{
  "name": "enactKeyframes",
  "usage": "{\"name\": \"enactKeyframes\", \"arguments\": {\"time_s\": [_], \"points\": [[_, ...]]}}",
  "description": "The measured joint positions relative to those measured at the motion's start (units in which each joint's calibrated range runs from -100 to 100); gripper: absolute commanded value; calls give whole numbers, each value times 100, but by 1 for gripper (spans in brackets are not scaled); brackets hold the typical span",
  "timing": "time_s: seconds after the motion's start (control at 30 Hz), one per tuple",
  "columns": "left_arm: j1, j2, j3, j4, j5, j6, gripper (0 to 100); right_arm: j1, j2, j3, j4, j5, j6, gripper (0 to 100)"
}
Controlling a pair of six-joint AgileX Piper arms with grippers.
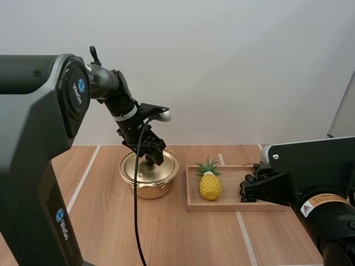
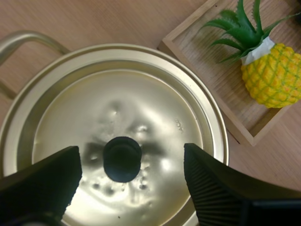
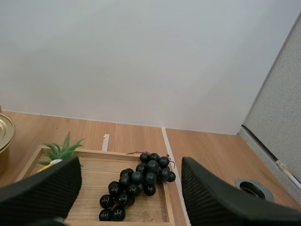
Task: Open the pot, put the pineapple inside, and close it
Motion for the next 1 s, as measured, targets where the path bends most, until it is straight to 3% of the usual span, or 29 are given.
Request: {"name": "enactKeyframes", "arguments": {"time_s": [0.4, 0.43, 0.53, 1.0], "points": [[-19, 52, 0, 396, -285, 8, 100, 0, 0, 0, 0, 0, 0, 100], [-19, 52, 0, 413, -285, 8, 84, 0, 0, 0, 0, 0, 0, 100], [-19, 52, 0, 448, -285, -7, 0, 0, 0, 0, 0, 0, 0, 100], [-28, 26, -12, 422, -318, -60, 0, 0, 0, 0, 0, 0, 0, 100]]}}
